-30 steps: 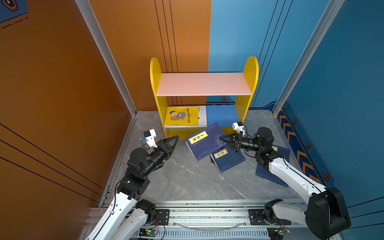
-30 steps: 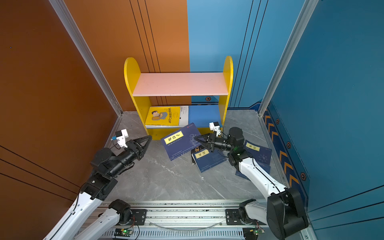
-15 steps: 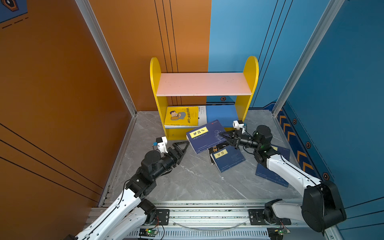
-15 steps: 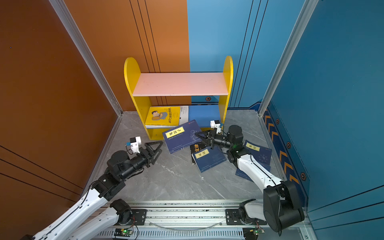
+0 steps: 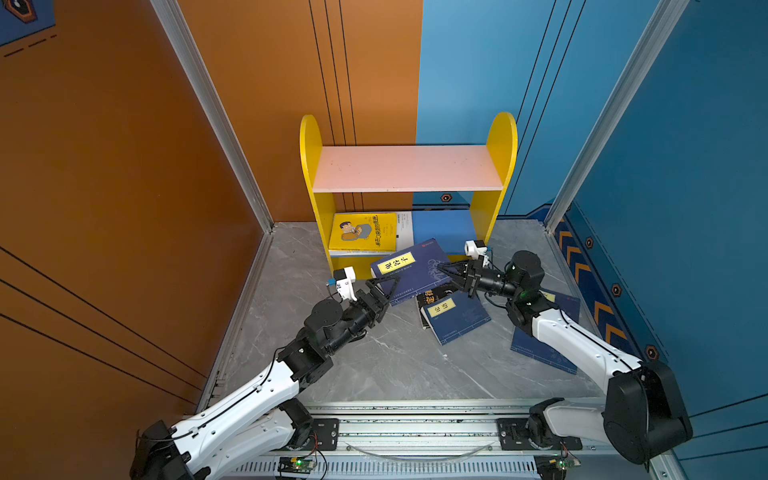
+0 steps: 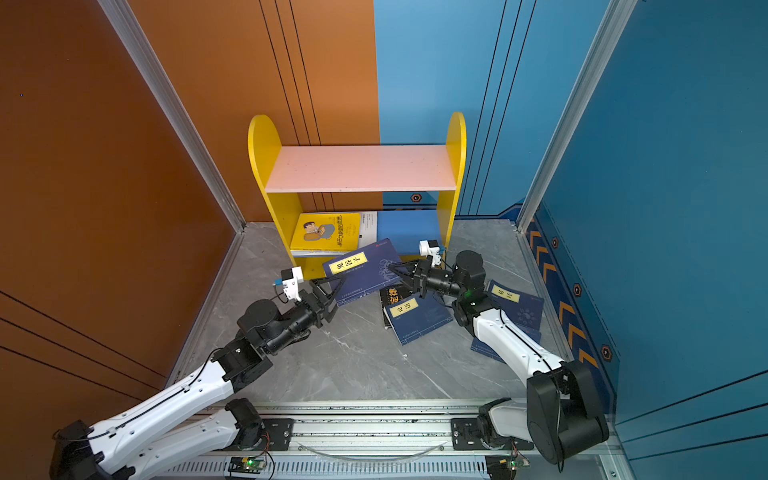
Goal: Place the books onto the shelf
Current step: 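Carry the upright dark blue book with both grippers toward the shelf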
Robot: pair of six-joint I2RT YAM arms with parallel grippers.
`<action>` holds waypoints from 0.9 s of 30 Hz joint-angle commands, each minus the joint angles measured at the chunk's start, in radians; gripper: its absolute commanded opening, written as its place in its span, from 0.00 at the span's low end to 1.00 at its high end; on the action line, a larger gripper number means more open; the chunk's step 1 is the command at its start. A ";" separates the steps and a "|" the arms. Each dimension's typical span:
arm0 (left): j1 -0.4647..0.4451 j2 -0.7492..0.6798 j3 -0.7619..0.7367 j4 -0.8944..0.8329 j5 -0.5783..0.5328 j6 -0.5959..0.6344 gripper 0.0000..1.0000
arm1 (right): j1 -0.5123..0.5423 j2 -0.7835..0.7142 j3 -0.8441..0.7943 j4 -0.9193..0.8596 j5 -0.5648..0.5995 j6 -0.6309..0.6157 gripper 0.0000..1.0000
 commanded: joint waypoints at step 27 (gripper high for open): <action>0.081 -0.077 0.061 -0.147 -0.022 0.051 0.53 | 0.024 -0.141 0.089 -0.424 -0.100 -0.315 0.12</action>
